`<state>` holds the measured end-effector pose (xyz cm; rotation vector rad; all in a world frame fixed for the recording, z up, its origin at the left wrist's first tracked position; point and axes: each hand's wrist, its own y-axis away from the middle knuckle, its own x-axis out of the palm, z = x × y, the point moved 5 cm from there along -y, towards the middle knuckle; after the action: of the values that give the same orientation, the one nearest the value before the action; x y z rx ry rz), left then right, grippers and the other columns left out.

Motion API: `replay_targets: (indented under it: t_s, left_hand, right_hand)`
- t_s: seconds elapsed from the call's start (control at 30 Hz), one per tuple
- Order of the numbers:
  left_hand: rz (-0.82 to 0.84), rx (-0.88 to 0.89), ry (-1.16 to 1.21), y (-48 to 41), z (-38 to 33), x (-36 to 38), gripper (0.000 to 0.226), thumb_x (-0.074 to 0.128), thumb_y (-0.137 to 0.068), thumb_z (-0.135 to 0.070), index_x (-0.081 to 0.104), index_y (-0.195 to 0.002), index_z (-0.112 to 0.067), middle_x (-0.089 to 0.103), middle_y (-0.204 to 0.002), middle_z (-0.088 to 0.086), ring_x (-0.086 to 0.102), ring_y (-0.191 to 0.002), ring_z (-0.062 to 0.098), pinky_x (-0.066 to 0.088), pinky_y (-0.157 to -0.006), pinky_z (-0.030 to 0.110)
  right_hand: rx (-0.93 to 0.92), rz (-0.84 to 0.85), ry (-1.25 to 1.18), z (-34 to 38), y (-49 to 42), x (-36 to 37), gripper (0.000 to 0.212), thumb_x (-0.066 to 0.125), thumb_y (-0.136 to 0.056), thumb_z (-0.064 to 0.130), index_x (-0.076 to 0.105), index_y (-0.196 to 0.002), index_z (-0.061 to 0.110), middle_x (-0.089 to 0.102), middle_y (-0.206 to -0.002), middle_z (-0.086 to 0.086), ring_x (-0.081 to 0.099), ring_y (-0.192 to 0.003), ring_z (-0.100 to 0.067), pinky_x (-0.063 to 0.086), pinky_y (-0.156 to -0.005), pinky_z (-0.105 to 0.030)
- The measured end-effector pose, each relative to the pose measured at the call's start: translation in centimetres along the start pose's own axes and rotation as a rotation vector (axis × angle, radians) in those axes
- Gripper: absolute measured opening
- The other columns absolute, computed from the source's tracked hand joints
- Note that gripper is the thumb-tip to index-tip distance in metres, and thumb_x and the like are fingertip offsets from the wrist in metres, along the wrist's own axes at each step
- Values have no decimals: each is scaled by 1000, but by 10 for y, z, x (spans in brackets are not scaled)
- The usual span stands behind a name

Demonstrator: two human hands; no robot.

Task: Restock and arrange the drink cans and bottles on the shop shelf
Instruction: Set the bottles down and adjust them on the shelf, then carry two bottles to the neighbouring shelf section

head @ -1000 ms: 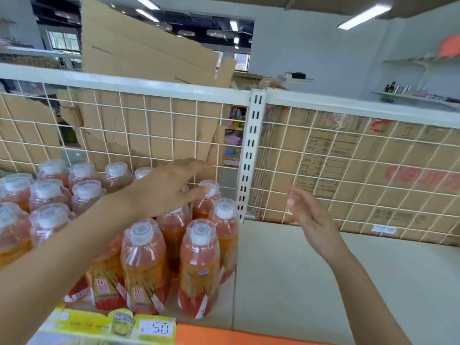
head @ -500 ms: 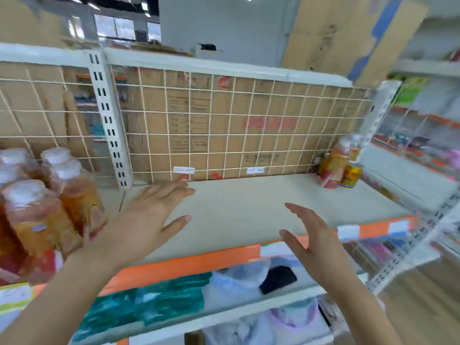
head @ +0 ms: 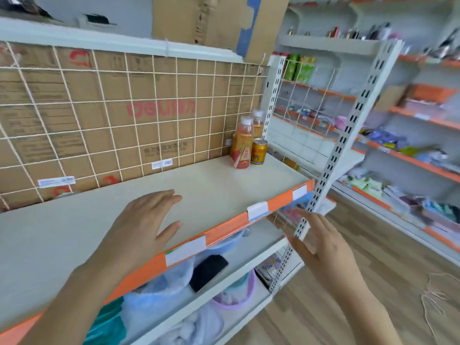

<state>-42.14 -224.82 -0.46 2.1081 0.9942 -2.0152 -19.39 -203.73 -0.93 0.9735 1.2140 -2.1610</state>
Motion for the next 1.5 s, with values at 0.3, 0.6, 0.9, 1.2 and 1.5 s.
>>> replay_targets:
  t_s: [0.3, 0.6, 0.9, 1.2, 1.5]
  left_hand:
    - [11, 23, 74, -87, 10, 34, 55, 33, -85, -50, 59, -120, -17, 62, -123, 3, 61, -109, 25, 49, -87, 42]
    - [37, -15, 159, -148, 18, 75, 65, 29, -82, -59, 54, -128, -21, 54, -133, -4, 51, -120, 18, 37, -94, 30]
    - [48, -193, 371, -243, 1, 132, 54, 53, -90, -38, 34, -140, -30, 38, -144, -13, 38, -129, 9, 30, -96, 20]
    - [-170, -452, 685, -365, -30, 177, 100, 77, -69, -40, 18, -147, -21, 33, -149, -2, 34, -135, 15, 30, -106, 29]
    - [-402, -668, 856, -386, -34, 202, 69, 87, -60, -17, 41, -106, -39, 55, -96, -25, 55, -85, -14, 41, -71, 11]
  right_hand:
    - [96, -22, 41, -44, -58, 11, 53, 41, -82, 53, 53, -124, 22, 60, -110, 7, 58, -79, -14, 42, -69, -30]
    - [188, 24, -5, -94, -111, 46, 44, 62, -86, 38, 52, -127, 24, 57, -111, 7, 58, -89, -13, 39, -73, -28]
    - [82, 141, -40, -165, -218, 98, 46, 60, -88, 35, 48, -131, 23, 52, -130, 8, 52, -117, -16, 37, -79, -24]
    - [-34, 206, -187, -214, -333, 145, 47, 60, -89, 33, 46, -132, 20, 54, -126, 3, 55, -109, -17, 38, -78, -22]
    - [79, 223, -482, -200, -433, 210, 72, 72, -77, 35, 33, -136, 24, 56, -128, 2, 55, -114, -17, 47, -89, -36]
